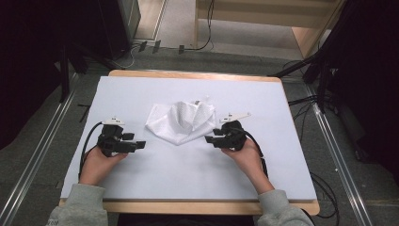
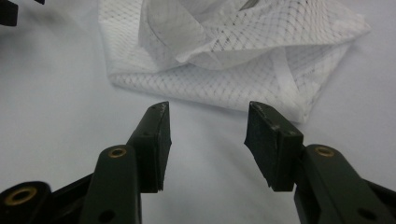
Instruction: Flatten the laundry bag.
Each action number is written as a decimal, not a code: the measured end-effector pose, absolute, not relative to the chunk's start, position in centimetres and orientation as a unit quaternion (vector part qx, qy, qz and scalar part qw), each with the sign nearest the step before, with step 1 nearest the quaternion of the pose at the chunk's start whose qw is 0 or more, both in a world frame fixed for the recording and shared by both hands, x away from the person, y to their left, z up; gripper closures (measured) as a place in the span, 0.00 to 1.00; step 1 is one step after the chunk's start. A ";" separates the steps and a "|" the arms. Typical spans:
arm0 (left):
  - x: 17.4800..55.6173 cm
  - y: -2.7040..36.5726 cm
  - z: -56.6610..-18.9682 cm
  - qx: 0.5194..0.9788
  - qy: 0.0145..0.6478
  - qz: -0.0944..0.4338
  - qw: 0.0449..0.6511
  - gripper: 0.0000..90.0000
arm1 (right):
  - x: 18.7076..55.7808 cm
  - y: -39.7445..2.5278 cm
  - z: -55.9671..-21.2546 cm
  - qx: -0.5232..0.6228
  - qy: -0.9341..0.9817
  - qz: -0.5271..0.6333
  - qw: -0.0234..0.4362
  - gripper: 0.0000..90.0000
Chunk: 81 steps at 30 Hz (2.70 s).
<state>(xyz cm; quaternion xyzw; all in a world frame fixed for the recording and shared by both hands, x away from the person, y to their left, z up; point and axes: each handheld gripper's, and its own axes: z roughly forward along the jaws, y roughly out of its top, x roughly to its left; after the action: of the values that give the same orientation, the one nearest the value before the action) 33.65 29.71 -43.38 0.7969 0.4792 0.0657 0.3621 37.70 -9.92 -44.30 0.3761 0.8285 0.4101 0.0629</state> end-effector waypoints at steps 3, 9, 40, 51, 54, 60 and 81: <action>33.3 30.1 -43.4 0.793 0.485 0.069 0.363 0.35 | 38.0 -9.5 -44.1 0.373 0.828 0.415 0.059 0.59; 32.8 30.6 -43.4 0.790 0.490 0.071 0.361 0.35 | 38.7 -8.5 -43.9 0.364 0.831 0.416 0.056 0.59; 31.9 31.6 -43.4 0.780 0.504 0.070 0.364 0.36 | 42.3 -3.8 -43.2 0.338 0.836 0.429 0.050 0.71; 31.9 31.8 -43.4 0.778 0.506 0.070 0.365 0.36 | 42.2 -3.8 -42.7 0.332 0.841 0.427 0.037 1.00; 31.9 31.8 -43.4 0.779 0.506 0.069 0.364 0.36 | 41.8 -3.9 -42.2 0.321 0.845 0.426 0.039 1.00; 32.0 31.8 -43.3 0.777 0.506 0.071 0.367 0.36 | 40.6 -3.9 -41.2 0.302 0.852 0.426 0.043 1.00; 33.3 31.8 -43.1 0.774 0.506 0.066 0.376 0.36 | 37.5 -4.6 -41.0 0.286 0.865 0.412 0.028 1.00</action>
<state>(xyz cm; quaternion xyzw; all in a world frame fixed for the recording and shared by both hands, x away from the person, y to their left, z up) 33.27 31.76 -43.10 0.7736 0.5060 0.0655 0.3758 37.51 -4.61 -41.04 0.2856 0.8648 0.4121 0.0282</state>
